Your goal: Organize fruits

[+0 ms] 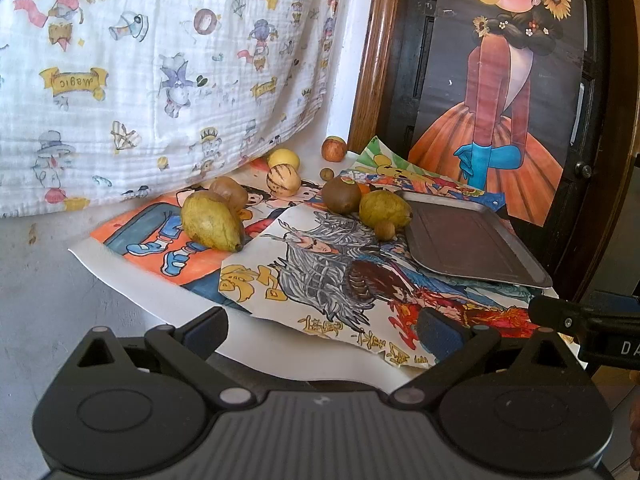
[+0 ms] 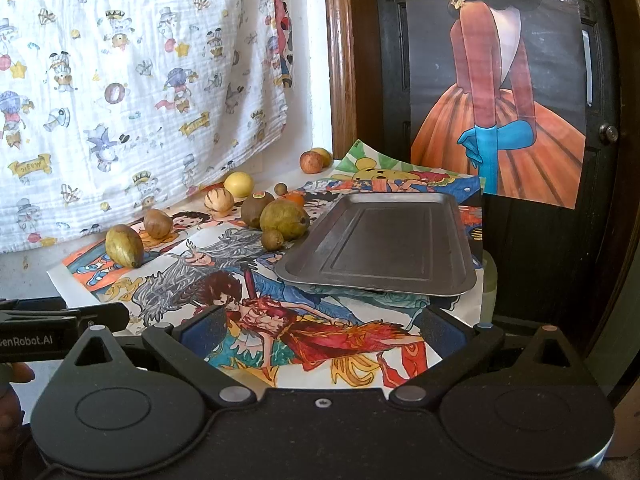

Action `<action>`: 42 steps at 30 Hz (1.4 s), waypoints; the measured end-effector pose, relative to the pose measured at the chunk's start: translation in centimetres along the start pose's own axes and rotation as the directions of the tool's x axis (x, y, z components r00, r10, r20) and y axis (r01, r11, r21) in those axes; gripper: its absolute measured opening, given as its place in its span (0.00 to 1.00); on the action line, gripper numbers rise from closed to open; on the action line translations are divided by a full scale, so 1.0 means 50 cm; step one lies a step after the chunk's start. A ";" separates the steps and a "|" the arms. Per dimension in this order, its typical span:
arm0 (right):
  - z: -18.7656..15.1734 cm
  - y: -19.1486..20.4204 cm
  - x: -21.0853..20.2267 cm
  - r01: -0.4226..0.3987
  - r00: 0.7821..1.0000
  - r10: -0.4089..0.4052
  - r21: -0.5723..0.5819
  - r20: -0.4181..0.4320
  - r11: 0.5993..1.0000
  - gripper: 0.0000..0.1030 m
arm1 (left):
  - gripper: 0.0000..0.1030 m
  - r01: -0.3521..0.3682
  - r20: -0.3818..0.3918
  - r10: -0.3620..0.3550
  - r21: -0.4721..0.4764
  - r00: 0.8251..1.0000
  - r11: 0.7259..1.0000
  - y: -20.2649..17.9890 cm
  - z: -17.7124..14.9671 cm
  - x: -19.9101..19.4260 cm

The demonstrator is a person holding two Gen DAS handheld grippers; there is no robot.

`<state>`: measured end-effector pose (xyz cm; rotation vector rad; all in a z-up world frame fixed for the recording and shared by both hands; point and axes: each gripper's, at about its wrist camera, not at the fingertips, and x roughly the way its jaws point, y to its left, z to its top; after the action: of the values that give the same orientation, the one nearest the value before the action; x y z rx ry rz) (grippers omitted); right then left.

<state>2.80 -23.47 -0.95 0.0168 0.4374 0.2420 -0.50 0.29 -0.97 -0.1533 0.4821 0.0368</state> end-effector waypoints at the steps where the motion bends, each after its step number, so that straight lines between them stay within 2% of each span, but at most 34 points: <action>1: 0.000 0.000 0.000 0.000 1.000 0.000 0.000 0.000 1.000 1.00 | 1.00 0.000 0.000 0.000 0.000 1.000 1.000 0.000 -0.001 0.000; 31: 0.005 0.002 0.008 -0.001 1.000 0.001 -0.001 -0.008 1.000 1.00 | 1.00 -0.001 -0.024 0.001 -0.012 1.000 1.000 0.004 -0.009 0.022; 35: -0.021 -0.001 0.018 -0.005 1.000 0.005 -0.010 -0.016 1.000 1.00 | 1.00 -0.001 -0.052 -0.001 -0.040 0.999 0.999 0.009 -0.001 0.027; 36: 0.002 0.003 0.022 -0.008 1.000 0.007 -0.013 -0.018 1.000 1.00 | 1.00 -0.001 -0.060 -0.002 -0.051 0.998 0.999 0.013 0.001 0.030; 42: 0.022 0.013 0.033 -0.039 0.999 0.037 -0.072 -0.029 0.997 1.00 | 1.00 -0.024 -0.086 0.017 -0.078 0.996 0.997 0.030 0.014 0.039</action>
<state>4.56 -22.44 -0.61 -0.0491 0.4563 0.2960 1.45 1.90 -1.45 -0.2287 0.5683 0.0697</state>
